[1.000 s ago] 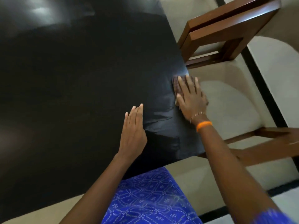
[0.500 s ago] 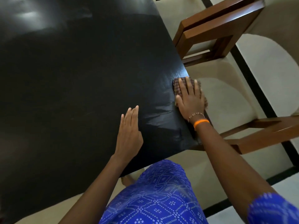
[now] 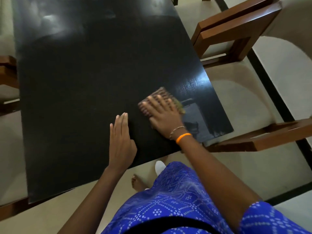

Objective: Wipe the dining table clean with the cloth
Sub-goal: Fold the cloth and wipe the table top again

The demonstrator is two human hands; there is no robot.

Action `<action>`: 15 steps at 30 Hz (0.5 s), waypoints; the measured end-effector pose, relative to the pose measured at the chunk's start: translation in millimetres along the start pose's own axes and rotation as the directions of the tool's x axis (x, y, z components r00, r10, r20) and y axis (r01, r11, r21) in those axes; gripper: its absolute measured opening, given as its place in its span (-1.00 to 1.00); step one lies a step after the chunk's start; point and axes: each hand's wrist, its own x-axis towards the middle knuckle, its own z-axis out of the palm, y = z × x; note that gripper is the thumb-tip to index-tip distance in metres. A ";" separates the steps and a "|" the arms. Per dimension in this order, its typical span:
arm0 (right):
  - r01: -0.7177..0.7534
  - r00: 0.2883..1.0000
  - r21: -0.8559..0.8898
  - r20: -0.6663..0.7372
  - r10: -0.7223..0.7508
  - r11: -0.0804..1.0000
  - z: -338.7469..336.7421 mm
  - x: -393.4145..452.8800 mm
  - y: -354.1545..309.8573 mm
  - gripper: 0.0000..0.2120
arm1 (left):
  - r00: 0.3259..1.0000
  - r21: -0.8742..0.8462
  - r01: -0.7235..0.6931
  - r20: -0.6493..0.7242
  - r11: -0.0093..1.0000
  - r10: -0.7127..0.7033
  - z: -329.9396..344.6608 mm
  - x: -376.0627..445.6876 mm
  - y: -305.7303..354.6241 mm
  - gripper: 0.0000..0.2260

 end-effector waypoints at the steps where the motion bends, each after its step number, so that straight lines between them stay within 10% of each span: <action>1: -0.085 0.996 0.000 -0.018 0.085 0.996 -3.9 -6.8 24.7 -0.44 | 1.000 -0.002 0.000 0.010 1.000 0.000 1.3 -1.2 1.8 -0.31; 10: -0.647 0.756 0.103 -0.043 0.653 0.756 -20.9 -39.5 132.2 -0.42 | 0.996 0.011 -0.059 0.068 0.998 0.058 11.4 -16.0 11.4 -0.39; 15: -0.516 0.853 0.052 -0.062 0.518 0.855 -4.7 -34.9 35.6 -0.38 | 0.999 -0.018 -0.005 0.033 1.000 0.006 7.1 -21.2 2.3 -0.43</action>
